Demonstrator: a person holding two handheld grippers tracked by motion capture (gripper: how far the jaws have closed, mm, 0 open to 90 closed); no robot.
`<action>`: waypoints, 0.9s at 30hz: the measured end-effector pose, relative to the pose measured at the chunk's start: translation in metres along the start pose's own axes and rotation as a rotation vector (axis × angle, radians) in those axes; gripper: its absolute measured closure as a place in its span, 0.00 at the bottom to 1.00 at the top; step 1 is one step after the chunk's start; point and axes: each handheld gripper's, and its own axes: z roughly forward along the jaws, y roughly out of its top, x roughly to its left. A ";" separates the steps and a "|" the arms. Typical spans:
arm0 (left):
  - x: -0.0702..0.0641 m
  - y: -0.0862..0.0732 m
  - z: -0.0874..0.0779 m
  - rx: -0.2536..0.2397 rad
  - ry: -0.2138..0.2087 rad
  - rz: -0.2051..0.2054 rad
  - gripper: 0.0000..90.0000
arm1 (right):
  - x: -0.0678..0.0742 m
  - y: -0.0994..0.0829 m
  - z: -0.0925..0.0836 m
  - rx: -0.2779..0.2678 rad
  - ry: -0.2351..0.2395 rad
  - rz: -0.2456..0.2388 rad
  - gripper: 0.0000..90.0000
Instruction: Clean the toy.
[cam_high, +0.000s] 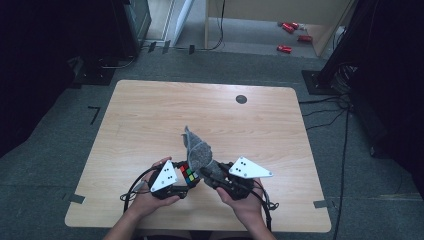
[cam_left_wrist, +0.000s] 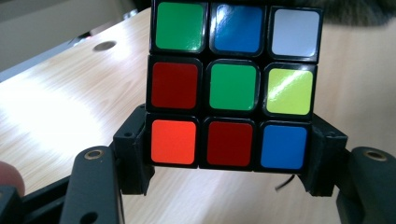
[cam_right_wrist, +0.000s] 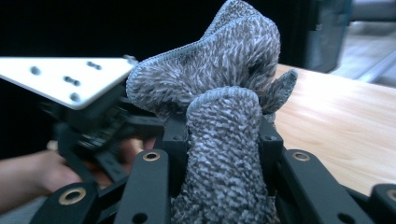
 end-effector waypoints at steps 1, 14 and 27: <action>-0.001 0.000 0.000 0.003 0.000 0.003 0.38 | 0.001 -0.003 0.002 0.003 -0.008 0.001 0.73; 0.000 0.001 -0.003 -0.031 0.069 -0.040 0.38 | 0.005 -0.003 0.002 -0.008 -0.060 0.030 0.73; 0.001 0.002 -0.005 -0.033 0.053 -0.042 0.38 | 0.003 0.001 0.003 0.020 -0.094 0.018 0.73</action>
